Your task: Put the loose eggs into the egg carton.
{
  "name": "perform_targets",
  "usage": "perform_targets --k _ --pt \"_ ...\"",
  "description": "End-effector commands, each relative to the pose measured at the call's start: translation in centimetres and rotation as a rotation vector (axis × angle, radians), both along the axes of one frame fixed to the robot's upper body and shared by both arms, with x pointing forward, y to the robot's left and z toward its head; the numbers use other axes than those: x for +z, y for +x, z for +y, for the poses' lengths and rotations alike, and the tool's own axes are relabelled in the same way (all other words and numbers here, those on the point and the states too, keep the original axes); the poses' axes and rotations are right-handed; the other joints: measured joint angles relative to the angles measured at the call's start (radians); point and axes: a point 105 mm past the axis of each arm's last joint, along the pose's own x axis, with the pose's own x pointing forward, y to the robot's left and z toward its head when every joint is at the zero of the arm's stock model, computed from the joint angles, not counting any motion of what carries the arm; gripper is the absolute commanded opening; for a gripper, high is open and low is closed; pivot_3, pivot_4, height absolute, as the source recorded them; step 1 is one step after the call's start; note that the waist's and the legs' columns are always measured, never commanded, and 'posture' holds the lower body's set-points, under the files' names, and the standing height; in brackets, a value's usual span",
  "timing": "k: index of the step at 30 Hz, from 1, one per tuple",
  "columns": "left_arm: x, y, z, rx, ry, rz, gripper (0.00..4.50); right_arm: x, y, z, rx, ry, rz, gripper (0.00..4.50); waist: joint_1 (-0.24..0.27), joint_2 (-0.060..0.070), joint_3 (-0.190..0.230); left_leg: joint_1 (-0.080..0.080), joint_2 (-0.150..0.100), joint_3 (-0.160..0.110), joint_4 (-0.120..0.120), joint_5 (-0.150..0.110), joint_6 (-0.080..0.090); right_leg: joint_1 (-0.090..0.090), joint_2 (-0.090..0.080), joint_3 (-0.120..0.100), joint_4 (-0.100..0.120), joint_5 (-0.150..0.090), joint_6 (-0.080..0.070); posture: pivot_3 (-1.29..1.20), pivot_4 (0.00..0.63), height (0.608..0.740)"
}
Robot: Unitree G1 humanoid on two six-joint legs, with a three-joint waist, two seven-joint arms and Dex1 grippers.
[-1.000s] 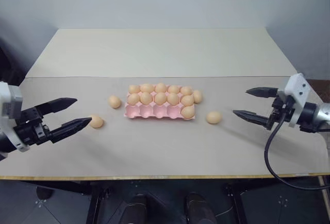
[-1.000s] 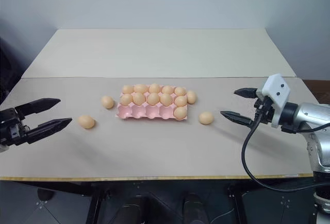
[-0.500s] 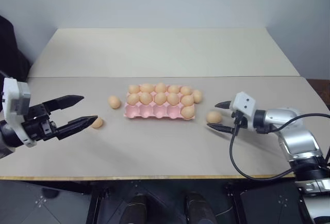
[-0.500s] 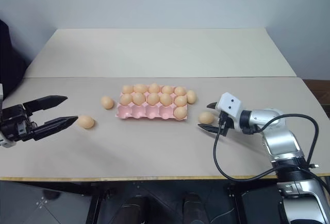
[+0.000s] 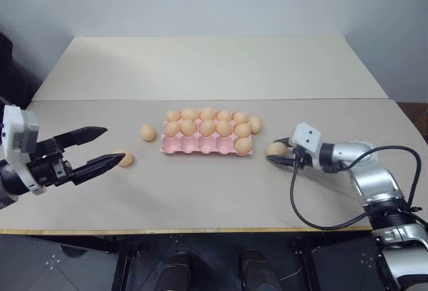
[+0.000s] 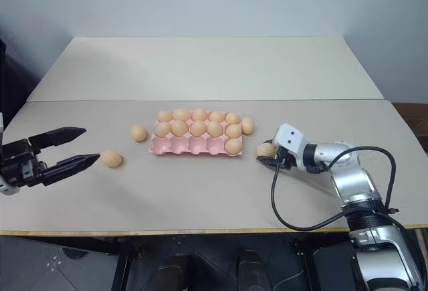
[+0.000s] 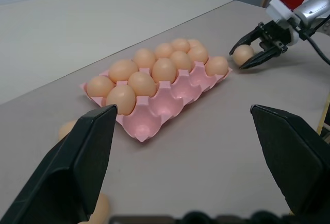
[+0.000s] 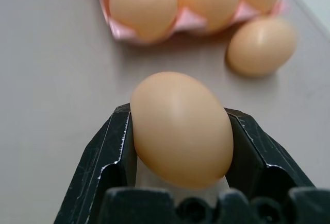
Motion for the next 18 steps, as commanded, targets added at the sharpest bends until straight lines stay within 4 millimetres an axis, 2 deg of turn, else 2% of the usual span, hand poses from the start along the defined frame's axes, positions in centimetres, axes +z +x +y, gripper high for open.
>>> perform_targets --k 1,6,10,13,17,18 --pt "0.9 -0.3 -0.1 -0.005 0.007 -0.051 4.5 4.5 -1.1 4.0 0.122 0.088 -0.109 2.12 -0.005 0.0 0.0 0.0 0.0 0.0 0.0 0.0 0.0 0.0 0.0 0.0 0.0 0.0 0.0 0.0 0.15 0.74" --pt "0.6 0.0 -0.4 -0.015 0.005 -0.047 4.5 3.9 0.2 9.7 0.146 0.099 -0.105 2.12 -0.012 0.0 0.0 0.002 0.002 0.0 -0.001 0.0 0.0 0.0 0.003 0.001 0.001 0.0 -0.001 0.0 0.15 0.74" --pt "0.8 0.0 -0.5 -0.016 0.007 -0.051 4.5 2.5 1.6 11.3 0.102 0.057 -0.091 2.12 -0.002 0.0 0.0 0.0 0.002 0.0 -0.001 0.0 -0.001 -0.001 0.002 0.001 0.0 0.001 -0.001 0.0 0.15 0.74" --pt "0.8 -0.3 -0.3 -0.012 0.009 -0.051 4.5 2.6 2.2 11.6 0.076 0.074 -0.081 3.06 0.003 0.0 0.0 -0.001 0.001 0.0 0.0 0.0 -0.001 -0.002 0.002 0.001 -0.001 0.001 -0.001 0.0 0.15 0.74" --pt "0.8 -0.4 -0.3 -0.007 0.012 -0.05 4.5 3.6 1.6 11.9 0.094 0.104 -0.102 4.44 0.0 0.0 0.0 0.0 0.002 0.0 0.0 0.0 -0.001 -0.002 0.002 0.001 0.0 0.001 -0.001 0.0 0.15 0.74" --pt "0.8 -0.4 -0.3 -0.005 0.012 -0.05 4.5 4.1 1.3 11.7 0.097 0.11 -0.11 4.48 0.0 0.0 0.0 0.0 0.002 0.0 0.0 0.0 -0.001 -0.002 0.002 0.001 0.0 0.001 -0.001 0.0 0.15 0.74"
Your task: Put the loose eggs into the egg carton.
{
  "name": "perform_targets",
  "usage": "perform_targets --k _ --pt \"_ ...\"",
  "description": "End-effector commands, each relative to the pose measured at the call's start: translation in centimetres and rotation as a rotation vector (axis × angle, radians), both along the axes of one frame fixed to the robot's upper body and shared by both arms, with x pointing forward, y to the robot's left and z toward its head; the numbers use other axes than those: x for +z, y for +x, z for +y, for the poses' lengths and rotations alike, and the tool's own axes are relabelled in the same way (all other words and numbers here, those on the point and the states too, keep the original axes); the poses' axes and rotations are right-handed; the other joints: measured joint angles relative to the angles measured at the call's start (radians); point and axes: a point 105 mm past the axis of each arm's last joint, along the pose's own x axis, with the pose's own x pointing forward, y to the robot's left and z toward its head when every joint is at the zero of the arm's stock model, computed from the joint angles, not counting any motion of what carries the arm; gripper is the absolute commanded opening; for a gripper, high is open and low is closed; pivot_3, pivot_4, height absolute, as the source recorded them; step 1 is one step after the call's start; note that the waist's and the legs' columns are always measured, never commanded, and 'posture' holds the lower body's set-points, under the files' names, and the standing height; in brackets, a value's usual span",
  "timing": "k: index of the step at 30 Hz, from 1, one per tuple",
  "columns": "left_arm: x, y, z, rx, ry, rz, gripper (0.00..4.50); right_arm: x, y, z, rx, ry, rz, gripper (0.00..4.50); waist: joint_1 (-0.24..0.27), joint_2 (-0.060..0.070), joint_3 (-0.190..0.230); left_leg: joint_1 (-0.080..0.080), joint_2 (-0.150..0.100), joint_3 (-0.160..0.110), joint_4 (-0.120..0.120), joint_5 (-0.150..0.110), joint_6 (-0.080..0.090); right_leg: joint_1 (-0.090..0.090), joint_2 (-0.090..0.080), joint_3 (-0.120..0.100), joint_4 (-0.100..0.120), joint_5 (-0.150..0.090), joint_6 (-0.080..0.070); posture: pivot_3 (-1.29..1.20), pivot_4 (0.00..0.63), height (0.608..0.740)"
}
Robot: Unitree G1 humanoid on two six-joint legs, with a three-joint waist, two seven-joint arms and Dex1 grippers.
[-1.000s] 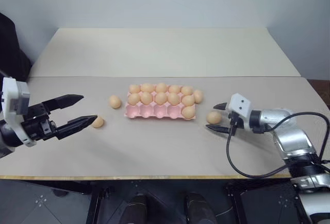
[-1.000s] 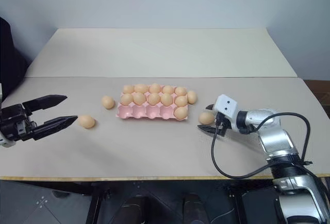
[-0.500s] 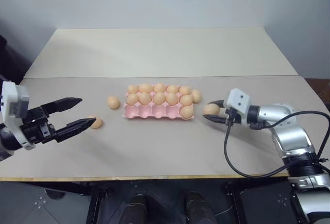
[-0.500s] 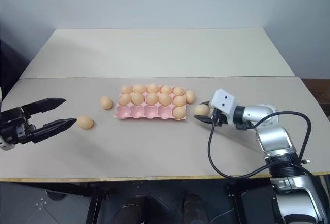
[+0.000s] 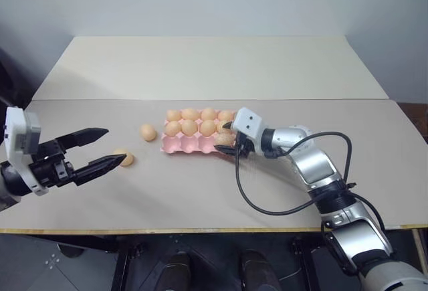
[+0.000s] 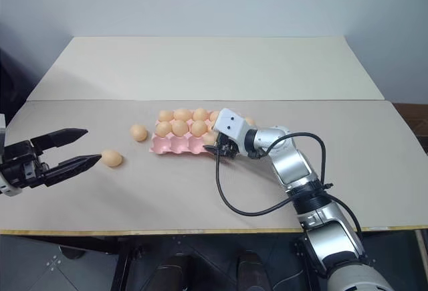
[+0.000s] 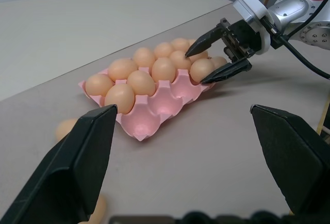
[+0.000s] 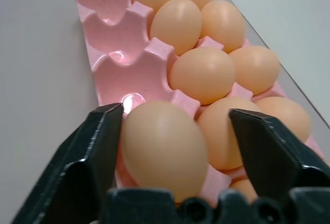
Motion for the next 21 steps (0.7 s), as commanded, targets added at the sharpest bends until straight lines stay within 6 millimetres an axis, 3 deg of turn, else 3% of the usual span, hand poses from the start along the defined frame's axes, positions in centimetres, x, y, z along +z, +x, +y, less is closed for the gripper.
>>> perform_targets --k 1,3,9,14,17,21 --pt "1.0 -0.4 -0.1 0.001 0.021 -0.056 4.5 3.8 -1.2 -0.5 0.021 0.072 -0.087 4.48 -0.001 0.0 0.0 0.0 0.0 0.0 0.0 0.0 0.0 0.0 0.0 0.0 0.0 0.0 0.0 0.0 0.15 0.74" --pt "1.0 -0.3 0.1 0.008 0.022 -0.057 4.5 5.1 -2.3 -1.7 0.02 0.105 -0.095 4.48 0.002 0.0 0.0 -0.001 0.0 0.0 0.0 0.0 0.0 0.0 0.0 0.0 0.0 0.0 0.0 0.0 0.15 0.74" --pt "0.8 -0.3 1.3 0.041 0.027 -0.044 4.5 7.1 -6.5 -9.9 -0.049 0.132 -0.079 4.48 0.022 0.0 0.0 -0.001 0.0 0.0 0.0 0.0 0.0 0.001 -0.001 -0.001 -0.002 0.0 0.0 0.0 0.15 0.74" --pt "-0.1 -0.4 2.3 0.065 0.015 -0.004 4.5 5.7 -8.6 -14.9 -0.161 0.108 -0.003 4.48 0.013 0.0 0.0 0.003 0.0 0.001 0.0 -0.001 0.001 0.004 0.0 0.0 -0.001 0.0 0.0 0.0 0.15 0.74" --pt "-0.5 -0.1 2.5 0.072 0.013 0.006 4.5 4.7 -8.6 -16.0 -0.21 0.087 0.012 4.48 0.001 0.0 0.0 0.005 0.001 0.002 0.0 -0.001 0.001 0.006 0.001 0.001 -0.001 0.0 0.0 0.0 0.15 0.74" --pt "-0.4 0.1 2.3 0.066 0.012 0.001 4.5 4.4 -7.9 -15.7 -0.215 0.091 0.011 4.48 0.0 0.0 0.0 0.008 0.001 0.002 -0.001 -0.001 0.001 0.009 0.001 0.001 -0.001 0.0 0.0 0.0 0.15 0.74"
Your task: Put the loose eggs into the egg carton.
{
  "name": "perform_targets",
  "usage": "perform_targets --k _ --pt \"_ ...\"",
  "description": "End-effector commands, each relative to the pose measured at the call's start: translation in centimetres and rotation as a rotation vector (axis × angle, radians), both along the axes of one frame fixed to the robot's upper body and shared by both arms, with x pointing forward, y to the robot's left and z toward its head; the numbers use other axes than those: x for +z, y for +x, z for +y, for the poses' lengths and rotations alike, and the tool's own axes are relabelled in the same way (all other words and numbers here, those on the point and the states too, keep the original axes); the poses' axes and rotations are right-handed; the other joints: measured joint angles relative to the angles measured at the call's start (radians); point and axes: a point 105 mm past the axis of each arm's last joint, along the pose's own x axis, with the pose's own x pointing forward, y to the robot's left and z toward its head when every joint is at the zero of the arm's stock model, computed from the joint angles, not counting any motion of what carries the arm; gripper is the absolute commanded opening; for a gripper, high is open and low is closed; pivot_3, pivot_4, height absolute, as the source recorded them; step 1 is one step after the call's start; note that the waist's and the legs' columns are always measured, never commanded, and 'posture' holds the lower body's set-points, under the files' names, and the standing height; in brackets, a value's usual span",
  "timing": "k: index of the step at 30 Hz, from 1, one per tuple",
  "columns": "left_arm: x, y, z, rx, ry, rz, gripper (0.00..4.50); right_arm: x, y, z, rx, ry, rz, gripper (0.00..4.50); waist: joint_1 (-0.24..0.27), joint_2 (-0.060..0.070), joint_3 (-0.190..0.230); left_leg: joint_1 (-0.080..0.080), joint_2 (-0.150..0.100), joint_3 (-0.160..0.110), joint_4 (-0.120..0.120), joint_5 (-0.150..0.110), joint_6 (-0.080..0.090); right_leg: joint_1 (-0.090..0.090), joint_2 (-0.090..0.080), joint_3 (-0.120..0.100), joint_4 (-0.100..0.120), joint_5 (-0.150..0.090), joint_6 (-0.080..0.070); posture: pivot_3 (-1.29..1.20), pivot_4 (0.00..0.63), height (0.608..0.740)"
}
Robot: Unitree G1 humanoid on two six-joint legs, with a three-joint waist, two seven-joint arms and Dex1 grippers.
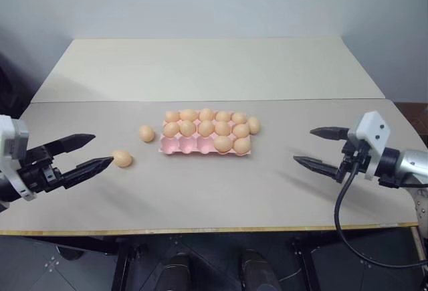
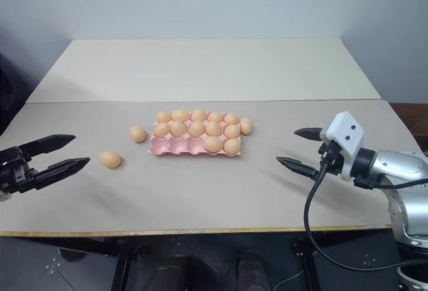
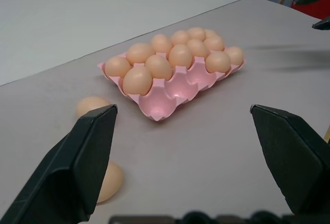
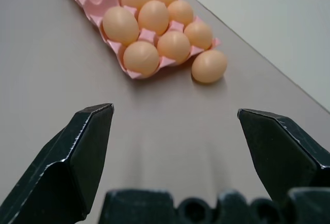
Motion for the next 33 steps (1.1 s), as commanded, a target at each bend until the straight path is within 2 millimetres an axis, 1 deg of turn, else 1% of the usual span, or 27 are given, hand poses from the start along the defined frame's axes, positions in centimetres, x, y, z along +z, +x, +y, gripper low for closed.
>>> perform_targets --k 1,4,9,12,18,25,29,33 --pt "0.8 0.1 -0.2 -0.013 0.014 -0.046 4.5 1.1 0.6 0.5 0.019 -0.024 -0.074 4.48 0.0 0.0 0.0 0.0 0.0 0.0 0.0 0.0 0.0 0.001 0.0 0.0 0.0 0.0 0.0 0.0 0.15 0.74" --pt "1.0 0.2 -0.5 -0.023 0.016 -0.054 4.5 0.4 2.2 1.1 0.029 -0.06 -0.083 4.48 0.0 0.0 0.0 0.001 0.0 0.0 0.0 0.0 0.0 0.001 0.0 0.0 -0.001 0.0 0.0 0.0 0.15 0.74" --pt "1.3 0.4 -0.9 -0.035 0.016 -0.068 4.5 -1.8 6.4 2.2 0.073 -0.165 -0.09 4.48 -0.002 0.0 0.0 0.002 0.0 0.0 0.0 0.0 0.0 0.002 0.0 0.0 -0.001 0.0 0.0 0.0 0.15 0.74" --pt "1.4 0.3 -1.0 -0.034 0.016 -0.076 4.5 -2.3 8.9 3.1 0.087 -0.182 -0.098 4.48 -0.002 0.0 0.0 0.001 0.0 0.0 -0.001 0.0 0.0 0.001 0.0 0.0 -0.001 0.0 0.0 0.0 0.15 0.74" --pt "1.4 0.0 -1.0 -0.019 0.018 -0.087 4.5 -4.0 12.5 4.8 0.068 -0.223 -0.099 4.48 -0.003 0.0 0.0 -0.001 0.0 0.0 -0.001 0.0 0.0 -0.002 0.0 0.001 -0.001 0.0 0.0 0.0 0.15 0.74" --pt "1.5 -0.1 -0.9 -0.01 0.022 -0.093 4.5 -4.9 14.7 6.8 0.005 -0.211 -0.132 4.48 -0.004 0.0 0.0 -0.003 0.0 0.0 -0.001 0.0 -0.001 -0.005 0.0 0.002 0.0 0.0 0.0 0.0 0.15 0.74" --pt "1.8 -0.1 -0.8 -0.01 0.028 -0.098 4.5 -5.1 15.5 7.3 -0.046 -0.224 -0.159 4.48 -0.009 0.0 0.0 -0.002 0.0 0.0 -0.001 0.0 -0.001 -0.005 0.0 0.002 0.001 0.0 0.0 0.0 0.15 0.74" --pt "1.9 -0.2 -0.8 -0.011 0.032 -0.1 4.5 -5.1 16.0 7.7 -0.087 -0.192 -0.165 4.48 -0.015 0.0 0.0 -0.002 0.0 0.0 -0.001 0.0 -0.001 -0.005 0.0 0.002 0.001 0.0 0.0 0.0 0.15 0.74"
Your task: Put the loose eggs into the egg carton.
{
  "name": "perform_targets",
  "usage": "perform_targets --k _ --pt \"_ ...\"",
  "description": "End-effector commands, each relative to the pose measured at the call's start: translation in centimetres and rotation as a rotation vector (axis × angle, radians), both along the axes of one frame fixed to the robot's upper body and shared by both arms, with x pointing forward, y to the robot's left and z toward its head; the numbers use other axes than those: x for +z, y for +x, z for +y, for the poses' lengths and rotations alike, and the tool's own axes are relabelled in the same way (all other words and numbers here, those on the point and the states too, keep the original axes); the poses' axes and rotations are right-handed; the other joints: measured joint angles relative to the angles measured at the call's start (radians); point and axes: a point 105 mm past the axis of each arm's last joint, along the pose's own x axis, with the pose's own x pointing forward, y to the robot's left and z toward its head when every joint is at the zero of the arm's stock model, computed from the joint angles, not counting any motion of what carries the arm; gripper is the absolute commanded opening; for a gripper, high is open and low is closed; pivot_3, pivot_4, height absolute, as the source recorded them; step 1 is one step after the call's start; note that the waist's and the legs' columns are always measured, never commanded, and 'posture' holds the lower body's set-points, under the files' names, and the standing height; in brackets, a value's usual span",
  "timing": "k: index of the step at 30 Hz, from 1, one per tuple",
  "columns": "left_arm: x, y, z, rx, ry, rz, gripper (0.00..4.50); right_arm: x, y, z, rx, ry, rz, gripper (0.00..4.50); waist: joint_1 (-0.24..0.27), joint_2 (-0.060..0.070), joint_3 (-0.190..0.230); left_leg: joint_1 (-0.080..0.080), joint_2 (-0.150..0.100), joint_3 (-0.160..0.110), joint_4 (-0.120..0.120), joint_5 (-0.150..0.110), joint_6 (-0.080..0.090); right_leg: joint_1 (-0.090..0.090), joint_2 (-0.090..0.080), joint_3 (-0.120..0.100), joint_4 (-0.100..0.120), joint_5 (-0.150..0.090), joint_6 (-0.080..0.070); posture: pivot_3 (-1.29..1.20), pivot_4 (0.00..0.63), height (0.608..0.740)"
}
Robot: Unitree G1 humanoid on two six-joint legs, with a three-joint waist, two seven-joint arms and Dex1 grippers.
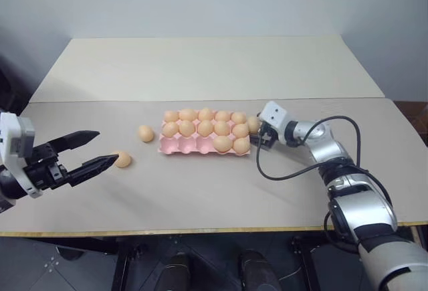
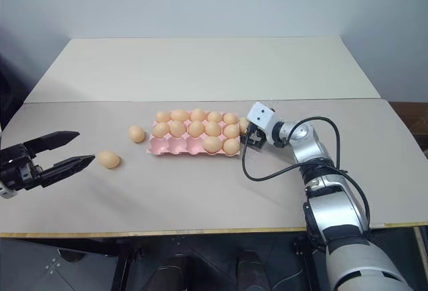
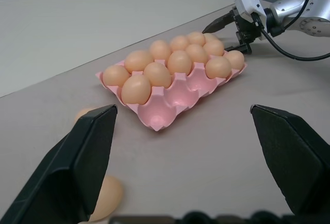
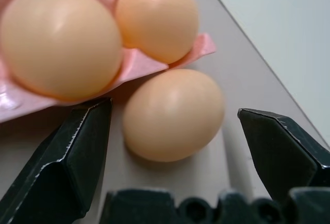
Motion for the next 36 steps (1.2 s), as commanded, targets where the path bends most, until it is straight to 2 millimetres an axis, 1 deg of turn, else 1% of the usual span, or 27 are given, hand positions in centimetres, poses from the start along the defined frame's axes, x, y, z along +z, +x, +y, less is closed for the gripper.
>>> perform_targets --k 1,2,3,5,8,9,11,14,16,18,19,20,22,24,26,28,31,33,36 --pt "1.4 -0.3 0.1 -0.002 0.026 -0.059 4.5 0.7 0.5 0.1 -0.025 0.011 -0.043 4.48 -0.004 0.0 0.0 0.0 0.0 0.0 0.0 0.0 0.0 0.0 0.0 0.0 0.0 0.0 0.0 0.0 0.15 0.74" --pt "1.5 -0.3 0.1 -0.002 0.026 -0.06 4.5 0.6 0.6 0.1 -0.036 0.016 -0.041 4.48 -0.006 0.0 0.0 0.0 0.0 0.0 0.0 0.0 0.0 0.0 0.0 0.0 0.0 0.0 0.0 0.0 0.15 0.74" --pt "1.5 -0.3 0.1 -0.002 0.027 -0.06 4.5 0.5 0.6 0.1 -0.043 0.032 -0.036 4.09 -0.009 0.0 0.0 0.001 0.0 0.0 0.0 0.0 0.0 0.0 0.0 0.0 0.0 0.0 0.0 0.0 0.15 0.74" --pt "1.5 -0.4 0.2 -0.001 0.03 -0.06 4.5 0.8 0.6 0.1 -0.048 0.065 -0.039 3.65 -0.01 0.0 0.0 0.001 0.0 0.0 0.0 0.0 0.0 0.0 0.0 0.0 0.0 0.0 0.0 0.0 0.15 0.74" --pt "1.5 -0.4 0.2 0.0 0.033 -0.06 4.5 1.3 0.6 -0.1 -0.053 0.091 -0.053 2.56 -0.01 0.0 0.0 0.001 0.0 0.0 0.0 0.0 0.0 0.0 0.0 0.0 0.0 0.0 0.0 0.0 0.15 0.74" --pt "1.5 -0.4 0.2 0.0 0.033 -0.06 4.5 1.4 0.6 -0.3 -0.058 0.092 -0.059 2.33 -0.01 0.0 0.0 0.001 0.0 0.0 0.0 0.0 0.0 0.0 0.0 0.0 0.0 0.0 0.0 0.0 0.15 0.74" --pt "1.5 -0.4 0.2 0.001 0.035 -0.061 4.5 1.7 0.5 -1.1 -0.068 0.083 -0.068 2.19 -0.01 0.0 0.0 0.0 0.0 0.0 -0.001 0.0 0.0 0.0 0.0 0.001 0.0 0.0 0.0 0.0 0.15 0.74" --pt "1.5 -0.3 0.1 0.003 0.036 -0.061 4.5 2.8 0.1 -2.6 -0.089 0.087 -0.097 2.19 -0.008 0.0 0.0 0.0 0.0 0.0 -0.001 0.0 0.0 -0.001 0.0 0.001 0.0 0.0 0.0 0.0 0.15 0.74" --pt "1.5 -0.2 0.2 0.006 0.036 -0.06 4.5 4.3 -0.3 -3.5 -0.105 0.081 -0.146 2.19 -0.009 0.0 0.0 -0.001 0.0 0.0 -0.001 0.0 0.0 -0.001 0.0 0.001 0.0 0.0 0.0 0.0 0.15 0.74" --pt "1.4 -0.1 0.2 0.007 0.034 -0.059 4.5 5.9 -1.0 -3.4 -0.085 0.083 -0.189 2.19 -0.009 0.0 0.0 -0.001 0.0 0.0 -0.001 0.0 0.0 -0.001 0.0 0.001 0.0 0.0 0.0 0.0 0.15 0.74" --pt "1.4 -0.1 0.3 0.008 0.033 -0.058 4.5 7.1 -1.6 -2.6 -0.052 0.106 -0.203 2.19 -0.011 0.0 0.0 -0.001 0.0 0.0 -0.001 0.0 0.0 -0.002 0.0 0.001 0.0 0.0 0.0 0.0 0.15 0.74" --pt "1.4 0.0 0.3 0.008 0.033 -0.057 4.5 7.8 -2.1 -2.0 -0.028 0.122 -0.208 2.19 -0.015 0.001 0.0 -0.001 0.0 0.0 -0.001 0.0 0.0 -0.002 0.001 0.001 0.001 0.0 0.0 0.0 0.15 0.74" --pt "1.4 0.1 0.3 0.004 0.031 -0.054 4.5 9.3 -3.9 0.7 0.076 0.13 -0.227 2.19 -0.017 0.001 0.0 0.0 0.002 0.0 -0.001 0.0 0.0 -0.002 0.002 0.002 0.001 0.0 0.0 0.0 0.15 0.74" --pt "1.3 0.3 0.2 -0.002 0.027 -0.051 4.5 10.0 -5.3 3.3 0.143 0.164 -0.209 2.19 -0.017 0.001 0.0 0.0 0.002 0.0 -0.002 0.0 0.0 -0.003 0.003 0.002 0.001 0.0 0.0 0.0 0.15 0.74" --pt "1.2 0.5 -0.1 -0.011 0.023 -0.048 4.5 10.2 -6.7 6.7 0.234 0.181 -0.191 2.19 -0.015 0.001 0.0 0.001 0.003 0.0 -0.002 0.0 0.0 -0.002 0.004 0.002 0.001 0.0 0.0 0.0 0.15 0.74" --pt "1.1 0.7 -0.3 -0.019 0.02 -0.047 4.5 9.7 -7.6 9.2 0.282 0.189 -0.16 2.19 -0.013 0.001 0.0 0.001 0.003 0.0 -0.003 0.0 0.0 -0.002 0.004 0.002 0.001 0.0 0.0 0.0 0.15 0.74" --pt "1.1 0.7 -0.4 -0.023 0.018 -0.047 4.5 7.8 -8.1 11.5 0.315 0.125 -0.129 2.19 -0.008 0.001 0.0 0.0 0.002 0.0 -0.002 0.0 0.0 -0.002 0.003 0.002 0.001 0.0 -0.001 0.0 0.15 0.74" --pt "1.0 0.6 -0.4 -0.023 0.019 -0.046 4.5 6.7 -8.2 12.6 0.325 0.112 -0.105 2.19 -0.001 0.001 0.0 0.0 0.001 0.0 -0.002 0.0 0.0 -0.003 0.002 0.002 0.0 0.0 -0.001 0.0 0.15 0.74" --pt "0.9 0.4 -0.3 -0.019 0.019 -0.042 4.5 5.5 -8.1 13.5 0.324 0.087 -0.078 2.19 0.0 0.001 0.0 0.0 0.001 0.0 -0.002 0.0 0.0 -0.003 0.002 0.002 0.0 0.0 -0.001 0.0 0.15 0.74"
